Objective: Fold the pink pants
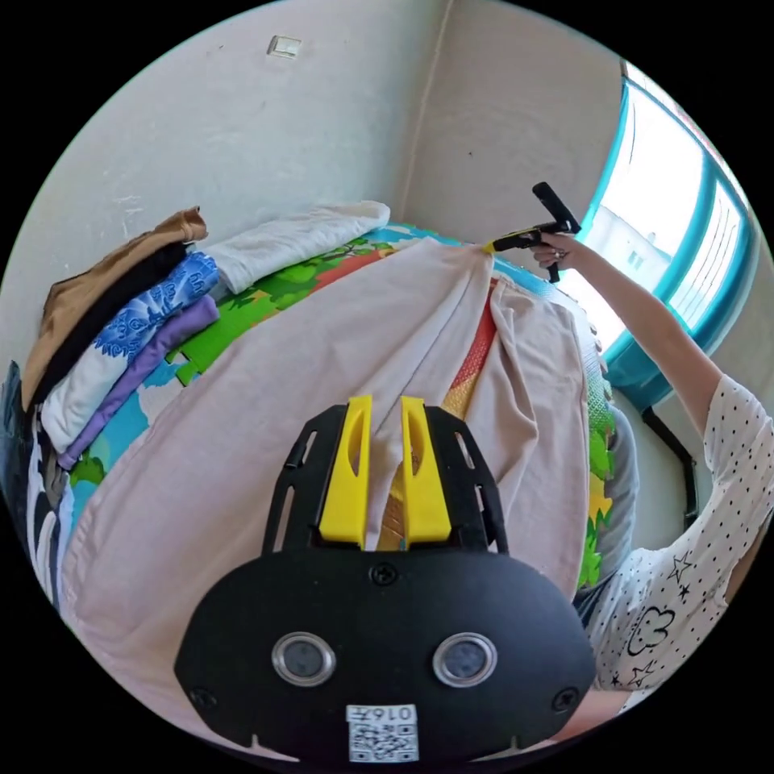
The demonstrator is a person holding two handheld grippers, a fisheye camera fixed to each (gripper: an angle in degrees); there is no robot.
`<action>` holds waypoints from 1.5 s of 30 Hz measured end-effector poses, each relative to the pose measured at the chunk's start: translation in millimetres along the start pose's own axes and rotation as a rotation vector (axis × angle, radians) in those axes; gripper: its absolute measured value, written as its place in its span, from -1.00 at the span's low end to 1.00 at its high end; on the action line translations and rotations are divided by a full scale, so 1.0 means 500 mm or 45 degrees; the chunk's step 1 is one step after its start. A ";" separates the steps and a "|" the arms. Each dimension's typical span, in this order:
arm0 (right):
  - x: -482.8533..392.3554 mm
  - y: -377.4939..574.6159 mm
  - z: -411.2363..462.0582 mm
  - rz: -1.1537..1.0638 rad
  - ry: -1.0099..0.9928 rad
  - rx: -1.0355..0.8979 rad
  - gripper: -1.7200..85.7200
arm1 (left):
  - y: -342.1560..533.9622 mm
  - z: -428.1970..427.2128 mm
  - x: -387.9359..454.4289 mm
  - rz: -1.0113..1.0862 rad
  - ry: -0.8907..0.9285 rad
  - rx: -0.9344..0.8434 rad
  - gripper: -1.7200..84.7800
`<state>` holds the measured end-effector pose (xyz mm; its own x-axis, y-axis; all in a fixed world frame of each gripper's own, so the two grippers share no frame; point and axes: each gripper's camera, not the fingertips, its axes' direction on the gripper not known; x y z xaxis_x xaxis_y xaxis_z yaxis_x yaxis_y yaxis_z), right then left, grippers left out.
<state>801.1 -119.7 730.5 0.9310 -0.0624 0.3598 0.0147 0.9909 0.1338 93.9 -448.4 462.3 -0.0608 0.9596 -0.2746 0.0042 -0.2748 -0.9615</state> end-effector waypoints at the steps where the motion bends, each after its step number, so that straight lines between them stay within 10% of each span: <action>1: 0.002 0.001 -0.004 0.001 -0.006 0.011 -0.96 | 0.000 0.003 0.015 0.039 -0.004 -0.024 -0.82; 17: 0.017 0.017 -0.167 -0.023 -0.167 0.375 -0.96 | 0.058 -0.011 0.160 0.292 -0.406 -0.097 -0.98; 25: -0.004 -0.088 -0.122 0.169 0.088 0.051 -0.96 | 0.119 -0.094 0.093 0.024 -0.460 0.191 -0.98; 33: -0.139 -0.075 -0.257 -0.226 0.149 0.862 -0.96 | 0.186 -0.169 0.086 0.180 -0.302 0.359 -0.96; 41: -0.003 0.006 -0.128 -0.071 0.251 0.000 -0.96 | 0.212 -0.174 -0.035 -0.051 0.063 0.217 -0.86; 45: -0.003 0.016 -0.092 -0.052 0.276 -0.007 -0.96 | 0.202 -0.144 -0.042 0.036 0.169 0.057 -0.85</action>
<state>816.4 -106.0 688.6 0.9862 -0.0760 0.1470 0.0554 0.9887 0.1389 167.3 -491.8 370.0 0.0713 0.9501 -0.3036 -0.0410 -0.3013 -0.9526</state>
